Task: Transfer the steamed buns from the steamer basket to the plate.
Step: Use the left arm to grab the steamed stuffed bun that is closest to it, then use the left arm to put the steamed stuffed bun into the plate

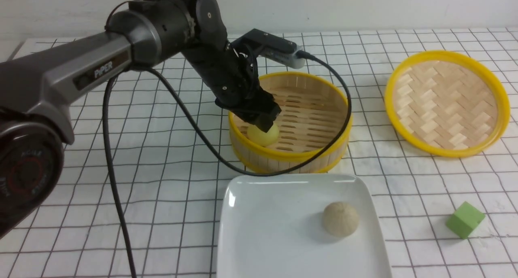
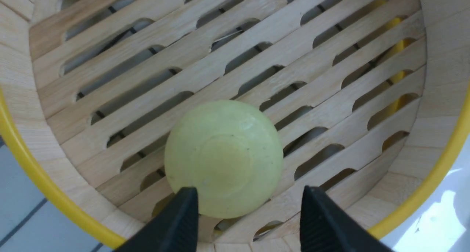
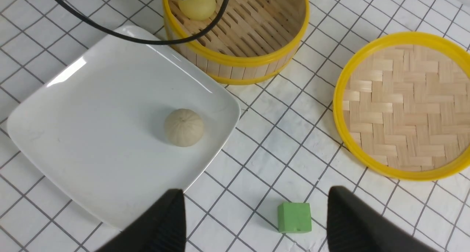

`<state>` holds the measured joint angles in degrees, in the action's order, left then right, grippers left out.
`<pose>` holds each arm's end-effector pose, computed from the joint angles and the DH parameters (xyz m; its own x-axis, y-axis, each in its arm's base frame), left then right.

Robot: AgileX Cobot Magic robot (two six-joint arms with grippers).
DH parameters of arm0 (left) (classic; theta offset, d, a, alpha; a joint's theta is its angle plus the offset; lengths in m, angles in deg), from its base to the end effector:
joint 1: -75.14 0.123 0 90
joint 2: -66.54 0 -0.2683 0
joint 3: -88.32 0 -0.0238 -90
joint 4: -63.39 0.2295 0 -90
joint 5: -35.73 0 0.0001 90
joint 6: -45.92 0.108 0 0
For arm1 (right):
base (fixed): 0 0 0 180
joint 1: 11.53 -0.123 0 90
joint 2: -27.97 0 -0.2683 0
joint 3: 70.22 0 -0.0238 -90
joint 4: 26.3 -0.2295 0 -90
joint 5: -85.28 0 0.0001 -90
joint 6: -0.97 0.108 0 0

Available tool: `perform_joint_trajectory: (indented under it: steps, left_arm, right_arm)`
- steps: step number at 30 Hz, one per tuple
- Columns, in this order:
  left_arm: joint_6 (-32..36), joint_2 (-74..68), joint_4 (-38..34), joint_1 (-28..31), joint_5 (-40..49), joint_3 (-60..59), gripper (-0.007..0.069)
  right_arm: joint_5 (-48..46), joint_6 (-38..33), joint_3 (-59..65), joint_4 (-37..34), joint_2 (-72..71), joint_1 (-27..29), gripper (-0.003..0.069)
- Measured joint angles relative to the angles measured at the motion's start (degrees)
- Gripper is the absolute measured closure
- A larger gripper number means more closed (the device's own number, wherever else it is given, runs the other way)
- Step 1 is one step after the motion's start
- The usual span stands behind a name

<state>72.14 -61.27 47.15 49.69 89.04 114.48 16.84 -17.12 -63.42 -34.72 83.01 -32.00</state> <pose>0.3872 -0.2111 0.2174 -0.6347 0.6058 -0.4798 0.7156 0.6951 -0.0690 0.1065 0.0555 0.4032 -0.4678 -0.4479 -0.7620 -0.5849 0.8032 -0.1131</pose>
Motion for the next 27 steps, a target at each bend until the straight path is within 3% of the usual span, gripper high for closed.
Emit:
perform_joint_trajectory:
  steps: [13, 17, 22, 27]
  left_arm:
    - [6.03, -3.63, -3.44, 0.00, -5.87, 0.00, 0.0239]
    - [6.03, -3.63, -0.70, 0.00, -6.07, 0.00, 0.0321]
    - [6.03, -3.87, 1.89, 0.00, -6.19, 0.00, 0.0561]
    - [5.13, -4.60, 1.84, 0.00, -6.61, 0.04, 0.0609]
  right_arm:
    - [-0.06, 0.00, 0.00, -0.05, 0.00, 0.00, 0.0155]
    - [-0.17, 0.00, 0.00, -0.17, 0.00, 0.00, 0.0155]
    - [-0.17, 0.00, 0.00, -0.23, 0.00, 0.00, 0.0155]
    - [-0.23, 0.00, 0.00, -0.27, 0.00, 0.00, 0.0155]
